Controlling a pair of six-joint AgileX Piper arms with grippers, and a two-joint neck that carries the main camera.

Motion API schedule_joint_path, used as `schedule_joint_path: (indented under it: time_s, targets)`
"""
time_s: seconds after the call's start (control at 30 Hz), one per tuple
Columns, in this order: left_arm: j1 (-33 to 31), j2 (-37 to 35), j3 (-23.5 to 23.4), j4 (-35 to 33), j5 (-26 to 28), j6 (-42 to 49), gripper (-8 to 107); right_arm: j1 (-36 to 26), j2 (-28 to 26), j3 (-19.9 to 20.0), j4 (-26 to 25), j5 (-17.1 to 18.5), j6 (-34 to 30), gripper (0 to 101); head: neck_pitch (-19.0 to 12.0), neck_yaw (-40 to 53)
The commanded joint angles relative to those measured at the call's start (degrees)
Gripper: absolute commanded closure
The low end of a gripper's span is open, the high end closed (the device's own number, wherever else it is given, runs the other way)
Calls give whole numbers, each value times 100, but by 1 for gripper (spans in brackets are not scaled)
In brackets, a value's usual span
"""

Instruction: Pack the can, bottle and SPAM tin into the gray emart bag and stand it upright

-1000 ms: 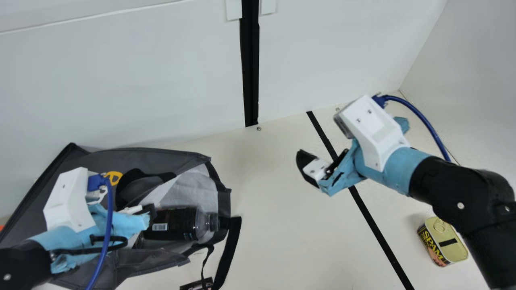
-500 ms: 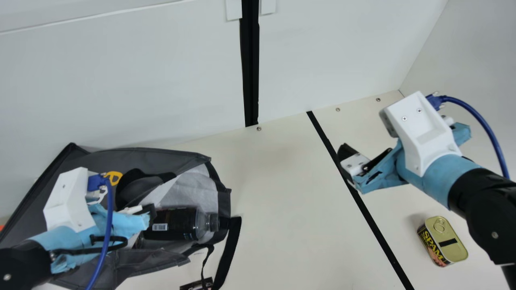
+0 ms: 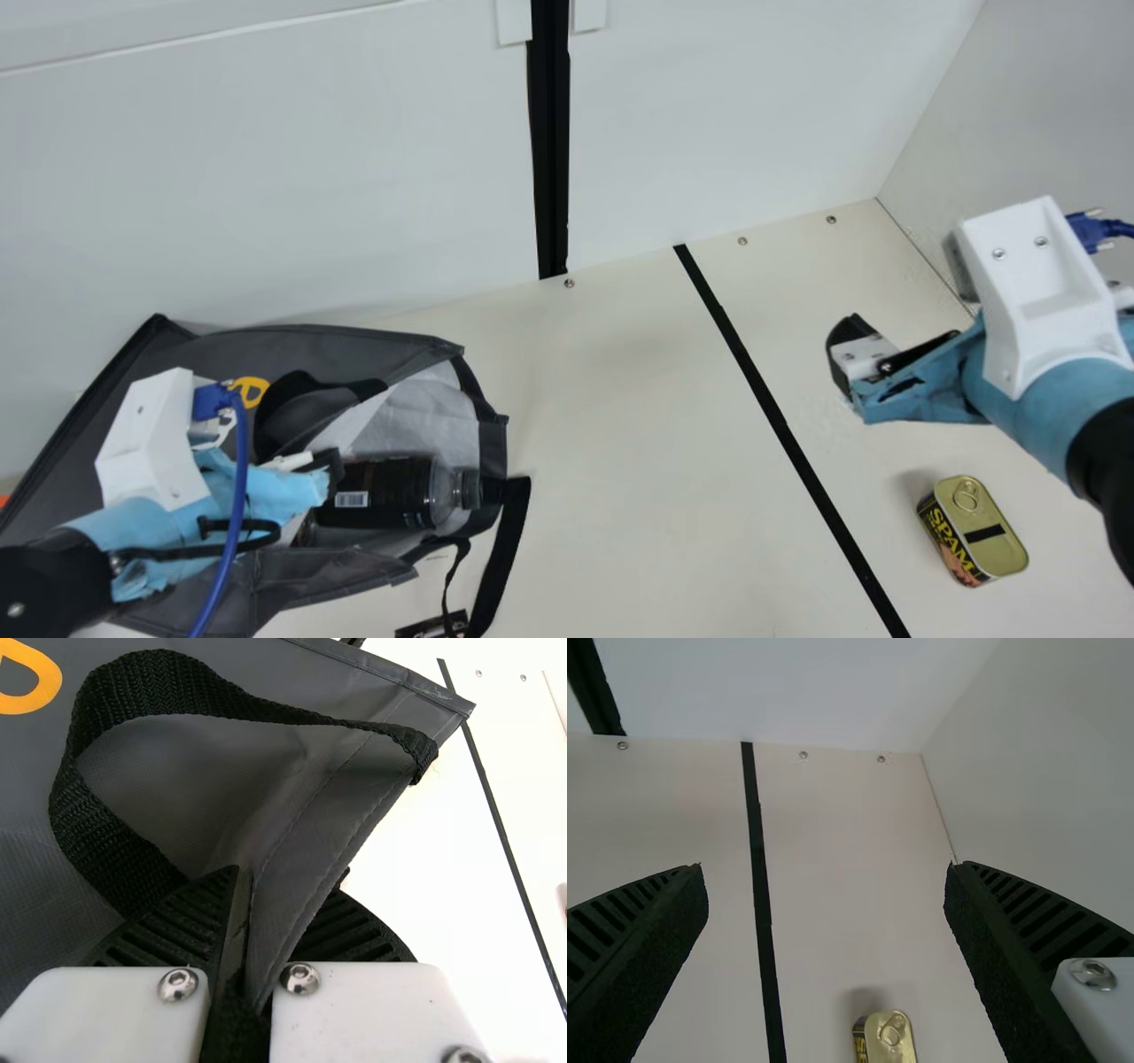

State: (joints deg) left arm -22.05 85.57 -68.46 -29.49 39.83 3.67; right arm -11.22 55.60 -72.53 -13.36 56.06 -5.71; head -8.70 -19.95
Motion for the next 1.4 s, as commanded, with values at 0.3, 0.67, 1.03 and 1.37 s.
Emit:
schedule_joint_path:
  time_s: [0.3,0.67,1.03,1.37]
  targets:
    - [0,0,0,0,0,0,107,149,-193,-460,-589,896,465,6,-130,-5]
    - [0,0,0,0,0,0,107,72,-380,-806,-610,1384,346,6,-130,-5]
    - [0,0,0,0,0,0,107,-762,-529,-854,15,1384,-289,6,-130,-5]
    - [0,0,0,0,0,0,107,-1391,-569,-924,552,1384,-688,6,-130,-5]
